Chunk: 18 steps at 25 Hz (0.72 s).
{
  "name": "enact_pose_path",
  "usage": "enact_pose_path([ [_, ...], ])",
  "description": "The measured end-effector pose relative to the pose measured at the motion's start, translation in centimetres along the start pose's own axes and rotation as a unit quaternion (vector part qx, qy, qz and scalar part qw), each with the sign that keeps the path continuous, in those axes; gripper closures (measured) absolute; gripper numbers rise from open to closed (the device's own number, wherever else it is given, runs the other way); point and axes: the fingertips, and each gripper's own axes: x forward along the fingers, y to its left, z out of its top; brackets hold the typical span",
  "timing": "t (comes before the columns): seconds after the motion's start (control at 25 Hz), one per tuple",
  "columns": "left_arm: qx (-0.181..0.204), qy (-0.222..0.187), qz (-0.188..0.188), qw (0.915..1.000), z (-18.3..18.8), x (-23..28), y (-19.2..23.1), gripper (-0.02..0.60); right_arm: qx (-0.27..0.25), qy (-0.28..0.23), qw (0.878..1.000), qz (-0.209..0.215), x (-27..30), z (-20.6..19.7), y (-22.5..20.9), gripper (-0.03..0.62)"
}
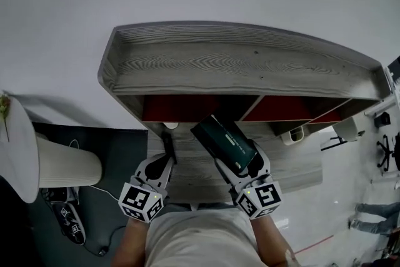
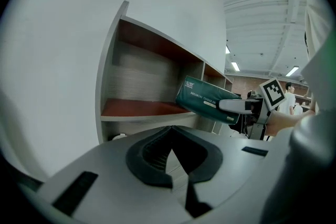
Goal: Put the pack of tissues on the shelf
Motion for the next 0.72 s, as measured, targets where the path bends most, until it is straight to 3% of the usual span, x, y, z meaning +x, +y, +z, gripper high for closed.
enact_pose_path([
  [0.4,0.022,0.010,-0.080,0.9965,0.7,1.3,4.3,0.568,-0.011,-0.006,0.993,-0.115,4.0,0.6,-0.1,0.115],
  [0.72,0.030,0.023,-0.130,0.9908,0.1,1.5,5.5,0.568,-0.030,0.013,0.967,-0.254,4.7,0.1,-2.2,0.115],
])
